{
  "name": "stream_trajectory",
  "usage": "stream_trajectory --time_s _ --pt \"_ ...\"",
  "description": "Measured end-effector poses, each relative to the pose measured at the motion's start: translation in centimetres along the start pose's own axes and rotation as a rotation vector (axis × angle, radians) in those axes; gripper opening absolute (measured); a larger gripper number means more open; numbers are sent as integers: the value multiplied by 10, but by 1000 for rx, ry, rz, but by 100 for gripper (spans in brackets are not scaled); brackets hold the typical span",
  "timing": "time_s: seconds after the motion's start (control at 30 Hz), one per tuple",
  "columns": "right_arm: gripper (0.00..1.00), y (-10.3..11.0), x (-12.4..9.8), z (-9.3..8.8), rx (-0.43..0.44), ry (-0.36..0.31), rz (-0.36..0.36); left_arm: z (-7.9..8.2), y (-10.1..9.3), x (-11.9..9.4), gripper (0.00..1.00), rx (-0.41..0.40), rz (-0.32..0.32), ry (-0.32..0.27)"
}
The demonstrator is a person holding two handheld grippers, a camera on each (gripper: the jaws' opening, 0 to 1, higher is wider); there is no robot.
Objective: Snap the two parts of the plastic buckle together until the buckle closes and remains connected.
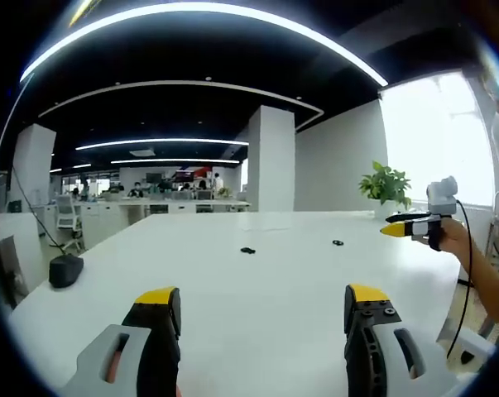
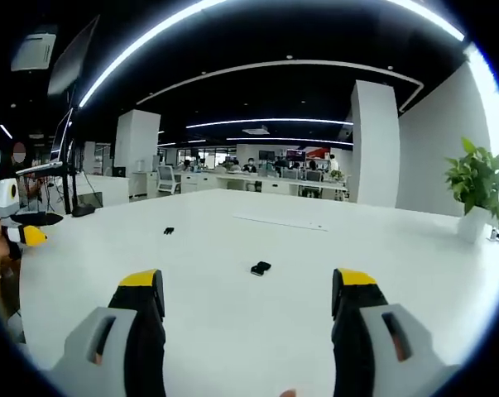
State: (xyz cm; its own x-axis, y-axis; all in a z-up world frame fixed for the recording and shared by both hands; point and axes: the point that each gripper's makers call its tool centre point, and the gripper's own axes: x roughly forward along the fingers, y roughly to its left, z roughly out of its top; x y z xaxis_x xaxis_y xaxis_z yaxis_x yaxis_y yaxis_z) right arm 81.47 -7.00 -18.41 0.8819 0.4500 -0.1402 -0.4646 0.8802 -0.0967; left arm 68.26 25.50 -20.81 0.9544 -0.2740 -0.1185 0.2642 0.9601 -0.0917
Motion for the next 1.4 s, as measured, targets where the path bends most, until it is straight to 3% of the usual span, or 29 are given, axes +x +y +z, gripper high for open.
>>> stream_trajectory --time_s 0.67,0.9,1.4 --pt "82 -14 28 -12 49 51 7 3 1 -4 82 4 4 -8" --pt "82 -14 38 -14 27 88 13 2 3 -5 82 -2 10 -7" --pt "78 -14 60 -37 68 178 13 1 3 -4 82 1 13 -3"
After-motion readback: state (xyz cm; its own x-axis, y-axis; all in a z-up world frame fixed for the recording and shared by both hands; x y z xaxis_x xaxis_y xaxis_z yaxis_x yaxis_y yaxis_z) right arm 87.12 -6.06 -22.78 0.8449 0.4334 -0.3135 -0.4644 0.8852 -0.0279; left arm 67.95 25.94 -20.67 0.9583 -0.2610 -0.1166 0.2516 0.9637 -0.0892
